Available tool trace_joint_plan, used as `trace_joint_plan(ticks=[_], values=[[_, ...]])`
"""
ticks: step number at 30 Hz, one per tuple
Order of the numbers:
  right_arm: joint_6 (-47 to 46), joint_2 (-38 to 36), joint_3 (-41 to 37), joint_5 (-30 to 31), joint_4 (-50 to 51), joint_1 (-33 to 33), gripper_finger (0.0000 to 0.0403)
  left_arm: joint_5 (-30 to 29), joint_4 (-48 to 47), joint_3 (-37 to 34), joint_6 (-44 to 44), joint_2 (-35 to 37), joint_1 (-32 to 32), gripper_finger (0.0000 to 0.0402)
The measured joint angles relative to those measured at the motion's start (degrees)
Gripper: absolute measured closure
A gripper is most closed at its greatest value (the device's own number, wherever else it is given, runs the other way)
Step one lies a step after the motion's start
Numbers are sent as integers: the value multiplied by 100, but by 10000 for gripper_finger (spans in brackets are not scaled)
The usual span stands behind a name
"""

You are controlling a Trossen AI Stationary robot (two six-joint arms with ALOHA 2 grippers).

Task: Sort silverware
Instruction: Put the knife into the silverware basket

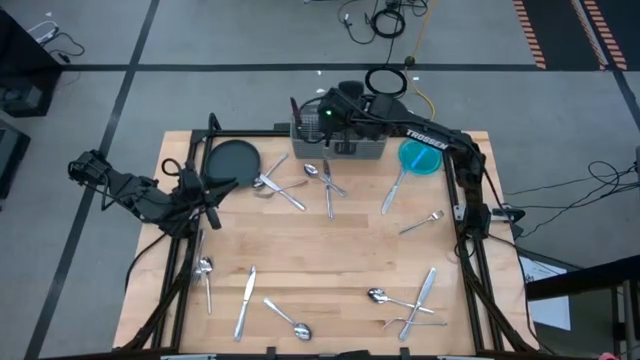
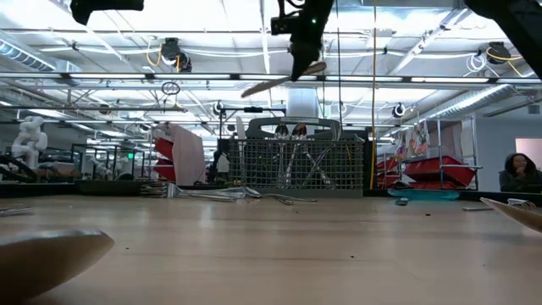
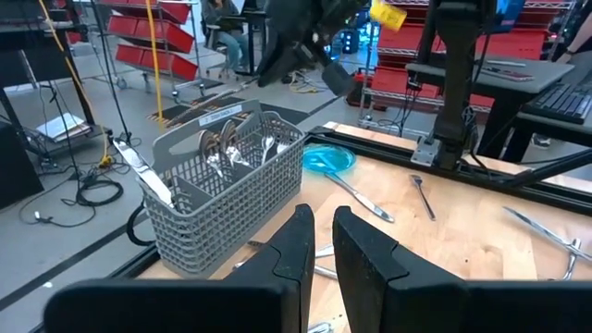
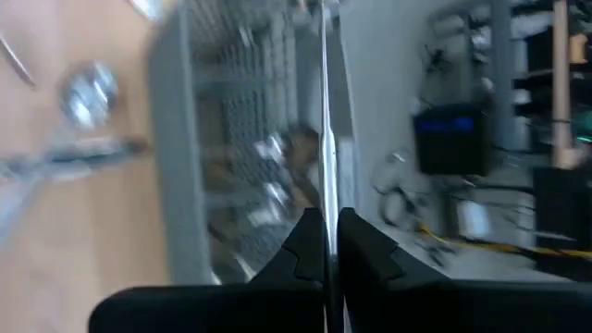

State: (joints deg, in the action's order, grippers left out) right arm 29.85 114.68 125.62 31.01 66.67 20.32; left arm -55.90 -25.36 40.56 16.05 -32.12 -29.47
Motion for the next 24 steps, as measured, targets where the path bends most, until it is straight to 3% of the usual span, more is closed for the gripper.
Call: trace_joint_plan(ticks=[9, 14, 20, 24], values=[[1685, 81, -4, 1283, -26, -52, 402, 0, 3, -1, 5, 0, 0, 349], [3629, 272, -4, 2079, -553, -234, 402, 0, -2, -1, 5, -7, 0, 349], [5354, 517, -4, 2141, -1572, -470, 402, 0, -84, -1, 5, -24, 0, 349], [5728, 619, -4, 1957, -1477, -571, 402, -2, -94, -1, 1, -37, -2, 349]])
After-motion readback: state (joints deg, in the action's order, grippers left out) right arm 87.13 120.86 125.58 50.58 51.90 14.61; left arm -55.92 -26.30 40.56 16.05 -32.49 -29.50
